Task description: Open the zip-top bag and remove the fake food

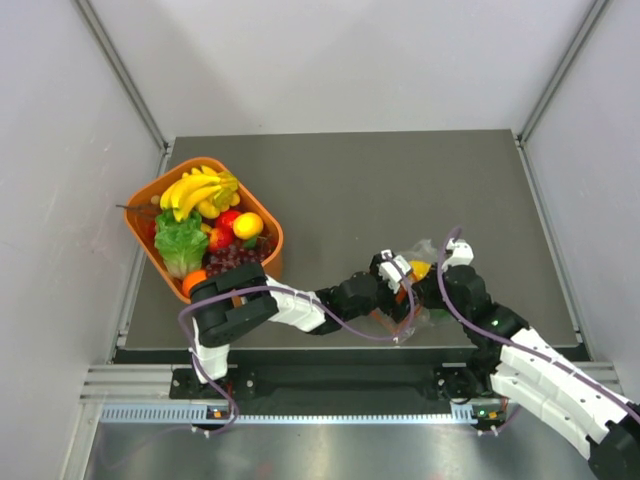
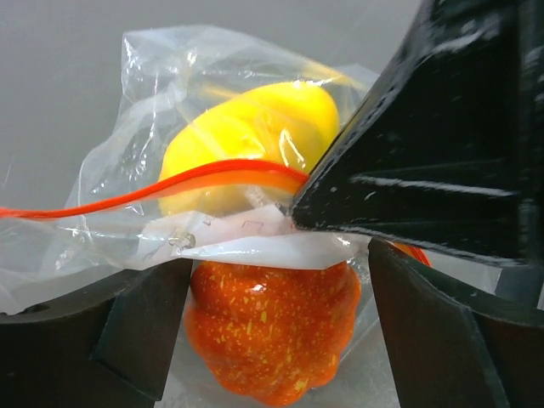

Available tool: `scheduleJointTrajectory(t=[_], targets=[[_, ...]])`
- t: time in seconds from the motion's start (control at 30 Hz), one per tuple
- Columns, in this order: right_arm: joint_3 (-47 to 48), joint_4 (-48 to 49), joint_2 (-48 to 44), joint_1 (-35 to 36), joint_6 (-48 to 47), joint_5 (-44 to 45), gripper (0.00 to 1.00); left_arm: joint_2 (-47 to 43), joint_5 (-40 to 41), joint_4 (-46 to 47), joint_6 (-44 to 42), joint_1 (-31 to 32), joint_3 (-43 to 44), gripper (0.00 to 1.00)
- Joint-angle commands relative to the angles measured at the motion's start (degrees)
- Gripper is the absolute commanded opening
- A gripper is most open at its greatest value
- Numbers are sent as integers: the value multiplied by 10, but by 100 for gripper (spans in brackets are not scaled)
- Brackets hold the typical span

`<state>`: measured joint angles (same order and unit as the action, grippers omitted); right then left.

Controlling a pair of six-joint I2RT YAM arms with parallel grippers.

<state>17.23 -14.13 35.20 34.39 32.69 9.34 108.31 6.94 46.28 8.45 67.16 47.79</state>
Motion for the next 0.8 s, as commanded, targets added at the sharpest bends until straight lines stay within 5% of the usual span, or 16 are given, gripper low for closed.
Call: scheduleJointTrajectory(t=[0.0, 0.33, 0.4, 0.53, 0.63, 0.77], targets=[[-2, 15, -16, 6, 9, -12, 0, 12, 27, -14, 5, -3, 11, 87], [-8, -3, -51, 6, 13, -9, 0, -1, 29, -17, 17, -3, -35, 77], [-9, -4, -54, 6, 14, -10, 0, 1, 25, -26, 18, -3, -32, 67], [-7, -10, -59, 6, 14, -9, 0, 0, 11, -33, 18, -3, -33, 20], [-5, -14, -62, 6, 12, -7, 0, -23, 7, -45, 16, -3, -40, 1], [-1, -18, -69, 5, 10, -1, 0, -85, -3, -91, 14, -3, -47, 0]])
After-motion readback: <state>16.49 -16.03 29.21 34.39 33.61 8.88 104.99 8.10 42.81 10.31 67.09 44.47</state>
